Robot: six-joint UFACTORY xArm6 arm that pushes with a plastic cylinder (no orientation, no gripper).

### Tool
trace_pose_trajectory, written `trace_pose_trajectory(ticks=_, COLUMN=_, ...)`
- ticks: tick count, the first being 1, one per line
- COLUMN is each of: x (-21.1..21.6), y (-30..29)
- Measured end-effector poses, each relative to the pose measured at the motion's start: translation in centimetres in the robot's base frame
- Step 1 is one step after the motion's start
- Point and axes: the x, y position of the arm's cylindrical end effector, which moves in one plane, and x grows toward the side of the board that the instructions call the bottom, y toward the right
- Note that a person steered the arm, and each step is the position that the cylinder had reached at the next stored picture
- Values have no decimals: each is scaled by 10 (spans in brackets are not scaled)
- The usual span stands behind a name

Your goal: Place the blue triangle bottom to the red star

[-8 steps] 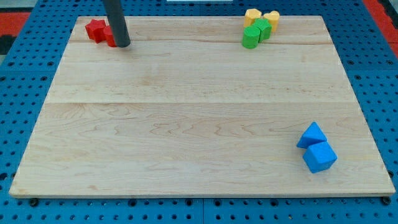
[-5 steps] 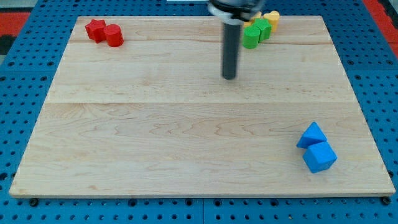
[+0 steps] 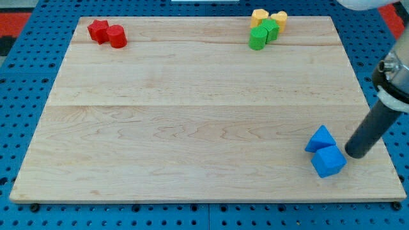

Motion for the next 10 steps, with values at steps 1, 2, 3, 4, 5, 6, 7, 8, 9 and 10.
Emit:
trace_pose_trajectory(ticks=1, x=-23, y=-43)
trace_pose_trajectory(ticks=2, x=-38, y=-102)
trace_pose_trajectory(ticks=3, x=-25, y=-91)
trace_pose_trajectory(ticks=4, x=-15, y=-111)
trace_pose_trajectory(ticks=5, x=-43, y=-163)
trace_pose_trajectory(ticks=6, x=-56, y=-204)
trace_pose_trajectory(ticks=7, x=-33, y=-190)
trace_pose_trajectory(ticks=8, x=-21, y=-218)
trace_pose_trajectory(ticks=9, x=-65, y=-291)
trace_pose_trajectory(ticks=10, x=-102, y=-314)
